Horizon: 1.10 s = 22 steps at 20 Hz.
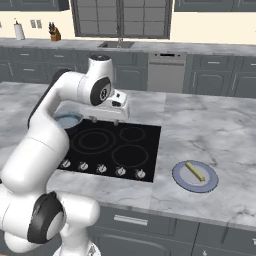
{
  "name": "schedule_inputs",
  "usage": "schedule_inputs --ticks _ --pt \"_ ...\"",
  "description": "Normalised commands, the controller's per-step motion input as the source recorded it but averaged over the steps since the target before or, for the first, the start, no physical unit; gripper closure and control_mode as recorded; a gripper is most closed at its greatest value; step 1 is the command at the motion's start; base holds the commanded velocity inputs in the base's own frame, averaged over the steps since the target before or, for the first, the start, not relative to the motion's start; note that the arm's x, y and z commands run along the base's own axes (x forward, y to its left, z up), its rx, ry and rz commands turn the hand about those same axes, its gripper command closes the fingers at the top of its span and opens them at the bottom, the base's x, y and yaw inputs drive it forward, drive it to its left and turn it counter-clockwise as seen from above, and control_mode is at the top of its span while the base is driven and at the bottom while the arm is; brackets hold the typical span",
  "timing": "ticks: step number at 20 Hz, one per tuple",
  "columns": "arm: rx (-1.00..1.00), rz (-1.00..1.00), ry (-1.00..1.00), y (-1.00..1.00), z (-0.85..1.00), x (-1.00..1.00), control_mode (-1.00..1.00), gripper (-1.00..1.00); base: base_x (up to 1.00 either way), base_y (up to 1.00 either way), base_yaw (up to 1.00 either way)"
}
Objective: Pick up the butter stick and place it in the pan. Then turn on the burner for the pan.
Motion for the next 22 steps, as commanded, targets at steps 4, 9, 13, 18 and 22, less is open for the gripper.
schedule_inputs --ticks 4,9,13,18,22 --pt "0.00 0.00 0.05 -0.12 0.00 0.01 -1.00 -1.00 0.00 0.00 0.00" --pt "0.00 0.00 0.04 -0.10 0.00 0.01 -1.00 -1.00 0.00 0.00 0.00" --pt "0.00 0.00 0.02 -0.11 -0.06 0.01 -1.00 -1.00 0.00 0.00 0.00" --pt "0.00 0.00 0.01 -0.14 -0.16 0.00 -1.00 -1.00 0.00 0.00 0.00" --pt "0.00 0.00 0.03 -0.19 -0.23 0.00 -1.00 -1.00 0.00 0.00 0.00"
